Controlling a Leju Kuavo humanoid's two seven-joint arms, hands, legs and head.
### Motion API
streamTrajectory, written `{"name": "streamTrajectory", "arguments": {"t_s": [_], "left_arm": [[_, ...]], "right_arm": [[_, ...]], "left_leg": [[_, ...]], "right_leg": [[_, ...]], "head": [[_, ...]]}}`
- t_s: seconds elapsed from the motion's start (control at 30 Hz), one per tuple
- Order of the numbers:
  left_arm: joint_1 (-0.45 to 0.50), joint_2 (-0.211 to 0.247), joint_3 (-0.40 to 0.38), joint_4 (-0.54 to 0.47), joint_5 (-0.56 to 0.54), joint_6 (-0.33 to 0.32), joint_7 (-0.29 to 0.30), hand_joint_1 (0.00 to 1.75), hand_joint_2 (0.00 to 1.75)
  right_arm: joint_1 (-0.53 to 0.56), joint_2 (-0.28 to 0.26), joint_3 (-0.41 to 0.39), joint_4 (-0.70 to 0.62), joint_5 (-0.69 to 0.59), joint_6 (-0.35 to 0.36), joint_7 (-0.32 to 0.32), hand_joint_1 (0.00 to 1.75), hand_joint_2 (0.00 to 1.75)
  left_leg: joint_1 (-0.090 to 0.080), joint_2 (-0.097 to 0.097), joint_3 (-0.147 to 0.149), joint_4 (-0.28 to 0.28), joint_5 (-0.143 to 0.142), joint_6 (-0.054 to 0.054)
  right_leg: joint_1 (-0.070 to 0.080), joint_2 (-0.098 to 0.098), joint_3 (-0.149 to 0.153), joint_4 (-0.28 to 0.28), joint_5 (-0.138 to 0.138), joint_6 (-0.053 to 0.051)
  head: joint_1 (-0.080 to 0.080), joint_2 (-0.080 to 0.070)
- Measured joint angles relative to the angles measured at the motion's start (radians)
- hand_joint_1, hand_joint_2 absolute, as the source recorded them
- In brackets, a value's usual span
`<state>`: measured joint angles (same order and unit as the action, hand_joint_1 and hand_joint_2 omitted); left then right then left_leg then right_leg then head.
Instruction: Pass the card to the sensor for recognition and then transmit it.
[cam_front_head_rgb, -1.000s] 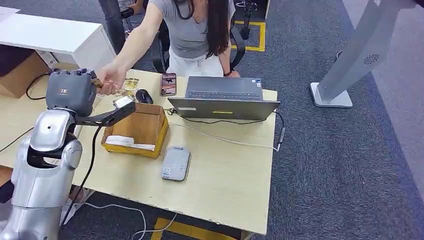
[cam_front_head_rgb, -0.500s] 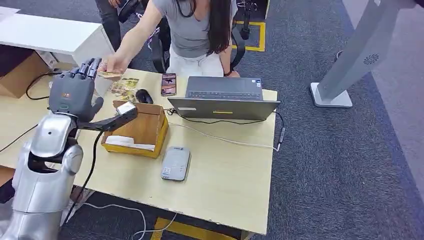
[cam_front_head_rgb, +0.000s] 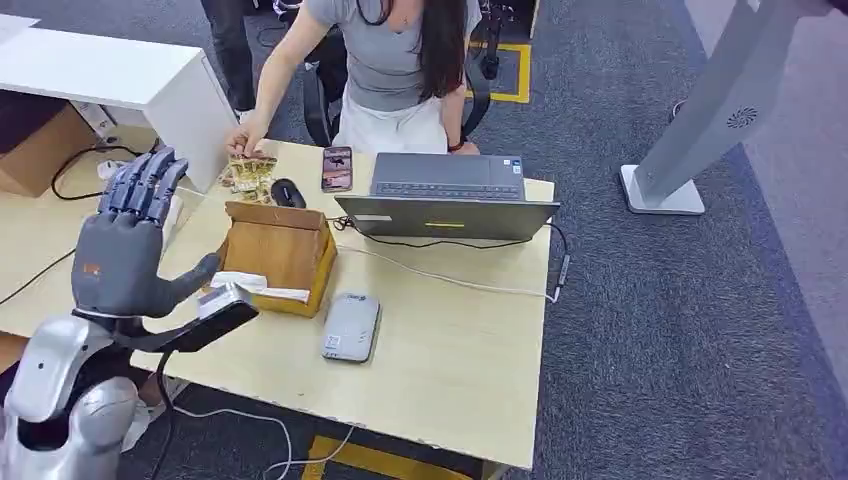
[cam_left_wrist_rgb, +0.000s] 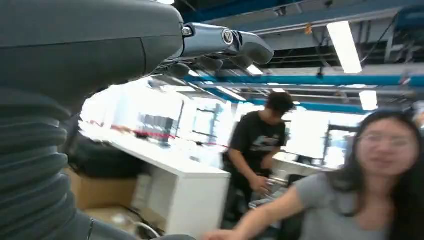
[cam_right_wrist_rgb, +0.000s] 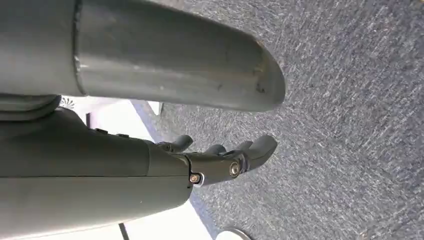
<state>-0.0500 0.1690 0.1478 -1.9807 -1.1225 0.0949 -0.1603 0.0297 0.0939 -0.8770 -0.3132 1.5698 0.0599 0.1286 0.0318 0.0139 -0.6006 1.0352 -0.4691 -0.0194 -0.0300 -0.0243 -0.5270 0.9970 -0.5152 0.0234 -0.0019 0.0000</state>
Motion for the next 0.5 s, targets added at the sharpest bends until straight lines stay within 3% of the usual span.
{"name": "streamTrajectory", "arguments": {"t_s": [0.1,0.17,0.4,0.47,0.5], "left_arm": [[0.148,-0.036,0.11,-0.113,0.245,0.018,-0.153,0.0,1.75],[0.21,-0.064,0.18,-0.161,0.299,0.01,-0.214,0.0,1.75],[0.264,-0.127,0.302,-0.232,0.29,-0.025,-0.241,0.0,1.75],[0.287,-0.147,0.322,-0.248,0.375,-0.047,-0.256,0.0,1.75],[0.31,-0.166,0.348,-0.263,0.473,-0.087,-0.284,0.0,1.75]], "right_arm": [[0.017,0.03,-0.02,-0.032,0.0,0.002,0.008,0.0,0.0],[0.027,0.048,-0.028,-0.053,0.0,0.009,0.008,0.0,0.0],[0.03,0.074,-0.044,-0.099,0.0,0.02,0.008,0.0,0.0],[0.031,0.08,-0.05,-0.109,0.0,0.024,0.014,0.0,0.0],[0.034,0.089,-0.055,-0.119,0.0,0.03,0.018,0.0,0.0]], "left_leg": [[0.0,0.003,0.001,0.0,-0.001,0.0],[0.0,-0.001,0.001,0.0,-0.001,0.001],[0.0,-0.002,0.001,0.0,-0.001,0.002],[0.0,-0.002,0.002,0.0,-0.001,0.002],[0.0,-0.001,0.002,0.0,-0.001,0.002]], "right_leg": [[0.0,0.003,-0.002,-0.001,-0.001,0.0],[0.0,-0.001,-0.003,-0.001,-0.003,0.001],[0.0,-0.004,0.0,-0.001,-0.003,0.0],[0.0,-0.002,0.002,-0.001,-0.002,0.0],[0.0,-0.001,0.002,-0.001,-0.002,0.0]], "head": [[0.0,0.0],[0.0,0.0],[0.0,0.0],[0.0,0.0],[0.0,0.0]]}}
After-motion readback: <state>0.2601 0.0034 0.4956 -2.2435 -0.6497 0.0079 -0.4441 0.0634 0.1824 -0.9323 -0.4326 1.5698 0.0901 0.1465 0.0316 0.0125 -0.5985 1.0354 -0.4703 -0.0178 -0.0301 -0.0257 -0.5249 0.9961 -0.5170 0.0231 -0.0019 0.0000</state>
